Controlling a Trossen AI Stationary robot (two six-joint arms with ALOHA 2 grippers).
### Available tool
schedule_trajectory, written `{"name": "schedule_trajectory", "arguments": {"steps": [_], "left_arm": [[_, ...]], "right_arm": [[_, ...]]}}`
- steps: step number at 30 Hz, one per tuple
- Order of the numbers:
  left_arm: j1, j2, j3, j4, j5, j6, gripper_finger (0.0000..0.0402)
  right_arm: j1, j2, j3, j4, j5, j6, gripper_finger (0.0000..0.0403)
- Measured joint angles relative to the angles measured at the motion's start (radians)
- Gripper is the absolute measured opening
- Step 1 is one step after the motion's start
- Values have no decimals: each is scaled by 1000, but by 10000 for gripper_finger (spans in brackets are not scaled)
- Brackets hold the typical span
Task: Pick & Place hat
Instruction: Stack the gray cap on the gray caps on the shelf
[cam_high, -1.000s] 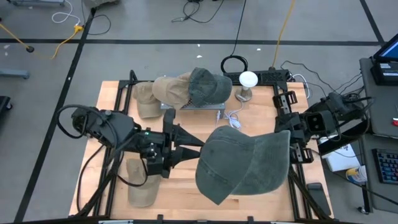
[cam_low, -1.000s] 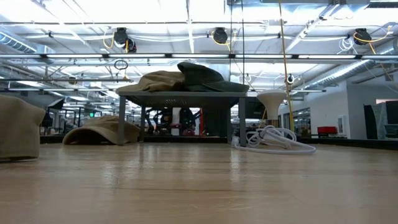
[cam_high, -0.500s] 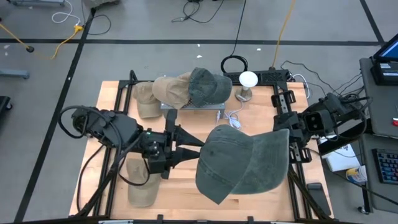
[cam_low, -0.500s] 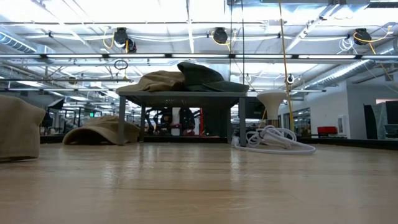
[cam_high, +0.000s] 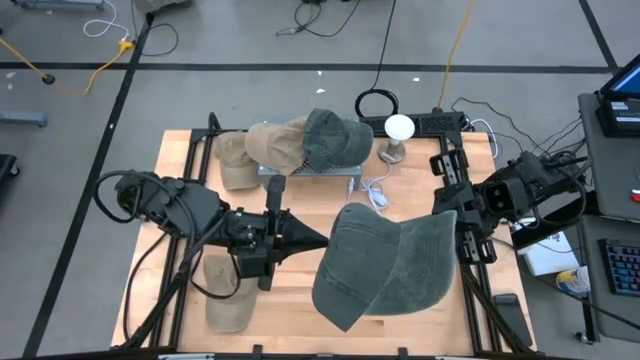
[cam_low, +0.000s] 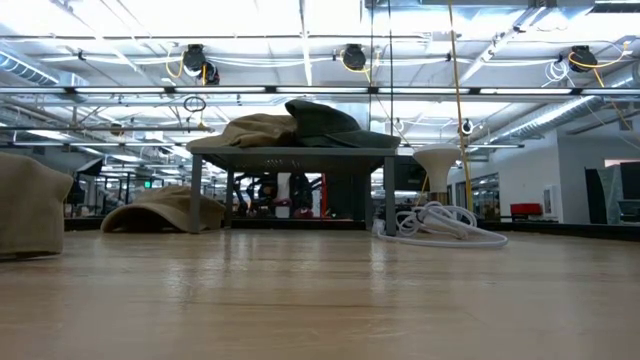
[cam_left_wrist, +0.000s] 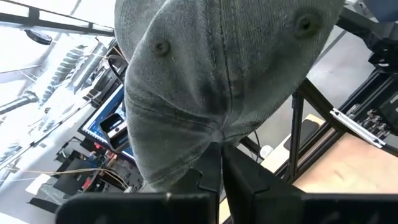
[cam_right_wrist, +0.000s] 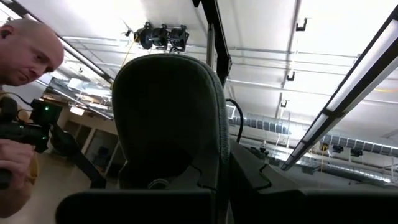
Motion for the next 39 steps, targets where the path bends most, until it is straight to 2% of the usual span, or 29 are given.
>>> {"name": "schedule_trajectory", "arguments": {"steps": [5,13,19,27,39], "left_arm": [[-1,0,0,-6,-36,17,4],[8,0,0,-160,-89,-72,50],[14,0,0,-134,-105,-116,104],[12,0,0,8,-93,-11,158],[51,7,-6,81,-79,-8,157]], "right_arm": [[0,0,0,0,0,25,4],[0,-12,0,74,0,-3,3],[0,-44,0,72,2,-14,3],[0,-47,0,75,8,-43,3],[0,-21,1,78,36,-42,3]]}}
